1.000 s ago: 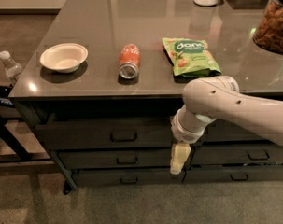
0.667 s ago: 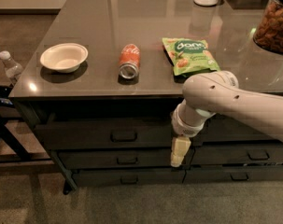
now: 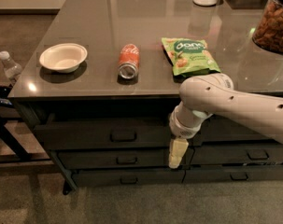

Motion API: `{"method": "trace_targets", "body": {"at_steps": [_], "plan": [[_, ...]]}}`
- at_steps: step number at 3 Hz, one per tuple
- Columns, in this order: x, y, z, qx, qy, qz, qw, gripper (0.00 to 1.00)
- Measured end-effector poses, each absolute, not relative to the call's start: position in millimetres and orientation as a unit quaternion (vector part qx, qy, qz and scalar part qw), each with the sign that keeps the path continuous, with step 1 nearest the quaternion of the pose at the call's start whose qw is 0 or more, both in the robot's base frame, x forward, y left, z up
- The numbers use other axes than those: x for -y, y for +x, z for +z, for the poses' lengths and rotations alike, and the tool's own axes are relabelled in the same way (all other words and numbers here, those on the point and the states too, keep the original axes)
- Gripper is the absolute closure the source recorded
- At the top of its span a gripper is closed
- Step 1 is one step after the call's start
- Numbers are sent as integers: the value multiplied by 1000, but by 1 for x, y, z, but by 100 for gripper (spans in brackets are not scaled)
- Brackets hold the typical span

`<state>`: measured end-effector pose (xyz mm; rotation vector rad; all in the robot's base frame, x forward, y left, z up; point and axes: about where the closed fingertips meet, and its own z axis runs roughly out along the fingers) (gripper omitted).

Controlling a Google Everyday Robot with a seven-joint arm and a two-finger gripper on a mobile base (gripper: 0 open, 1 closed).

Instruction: Open top drawer

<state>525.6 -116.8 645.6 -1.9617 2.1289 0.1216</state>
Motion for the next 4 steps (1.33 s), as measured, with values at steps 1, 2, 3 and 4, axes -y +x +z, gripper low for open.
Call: {"method": "trace_targets", "body": {"at_steps": [1,2,3,4], "plan": [[112,526,631,-727,-676,52,113,0],[108,522,628,-725,-678,60,106,0],[111,513,630,-728,-676,64,99,0],[124,488,635,-739,-665,72,85,0]]}}
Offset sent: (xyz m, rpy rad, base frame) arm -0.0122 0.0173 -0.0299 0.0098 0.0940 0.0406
